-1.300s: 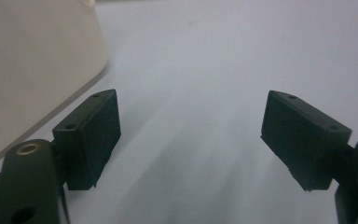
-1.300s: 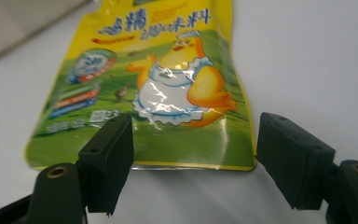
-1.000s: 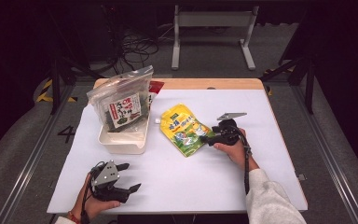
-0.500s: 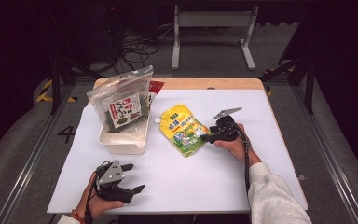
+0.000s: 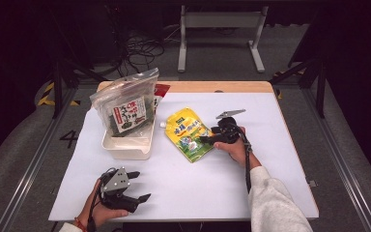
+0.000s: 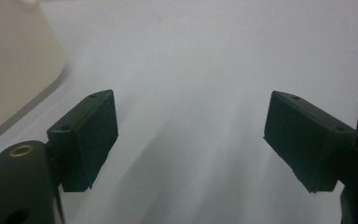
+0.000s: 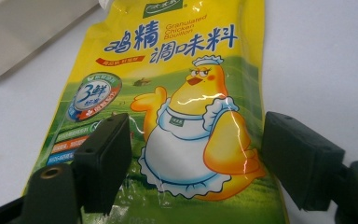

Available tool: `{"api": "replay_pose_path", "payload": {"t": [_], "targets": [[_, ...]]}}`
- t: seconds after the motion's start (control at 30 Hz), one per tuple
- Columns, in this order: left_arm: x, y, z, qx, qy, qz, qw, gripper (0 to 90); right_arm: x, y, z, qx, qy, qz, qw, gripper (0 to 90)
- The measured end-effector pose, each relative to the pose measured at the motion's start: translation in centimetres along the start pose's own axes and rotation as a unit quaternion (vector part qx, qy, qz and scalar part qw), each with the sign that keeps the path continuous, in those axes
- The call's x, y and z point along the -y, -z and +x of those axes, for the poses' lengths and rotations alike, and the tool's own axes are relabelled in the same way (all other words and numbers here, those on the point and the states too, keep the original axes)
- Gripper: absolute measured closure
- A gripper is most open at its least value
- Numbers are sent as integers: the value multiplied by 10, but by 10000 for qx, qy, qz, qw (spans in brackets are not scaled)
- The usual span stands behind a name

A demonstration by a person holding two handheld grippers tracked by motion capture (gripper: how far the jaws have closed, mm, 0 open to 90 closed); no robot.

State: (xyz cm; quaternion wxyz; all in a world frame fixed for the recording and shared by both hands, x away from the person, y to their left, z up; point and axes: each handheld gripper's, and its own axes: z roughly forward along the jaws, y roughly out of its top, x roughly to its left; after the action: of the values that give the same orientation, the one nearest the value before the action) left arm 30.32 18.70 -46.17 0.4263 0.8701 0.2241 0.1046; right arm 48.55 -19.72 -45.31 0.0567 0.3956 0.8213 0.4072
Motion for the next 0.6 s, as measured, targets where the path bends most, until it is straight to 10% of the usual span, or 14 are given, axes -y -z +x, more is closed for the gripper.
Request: {"api": "replay_pose_path", "payload": {"t": [0.37, 0.6], "targets": [[-3, -5, 2, 81, 91, 15, 9999, 183, -2, 9, 4, -55, 196, 91, 9998, 675], [-8, -12, 2, 271, 166, -2, 9995, 185, 5, 15, 8, -253, 270, -60, 9993, 758]]}}
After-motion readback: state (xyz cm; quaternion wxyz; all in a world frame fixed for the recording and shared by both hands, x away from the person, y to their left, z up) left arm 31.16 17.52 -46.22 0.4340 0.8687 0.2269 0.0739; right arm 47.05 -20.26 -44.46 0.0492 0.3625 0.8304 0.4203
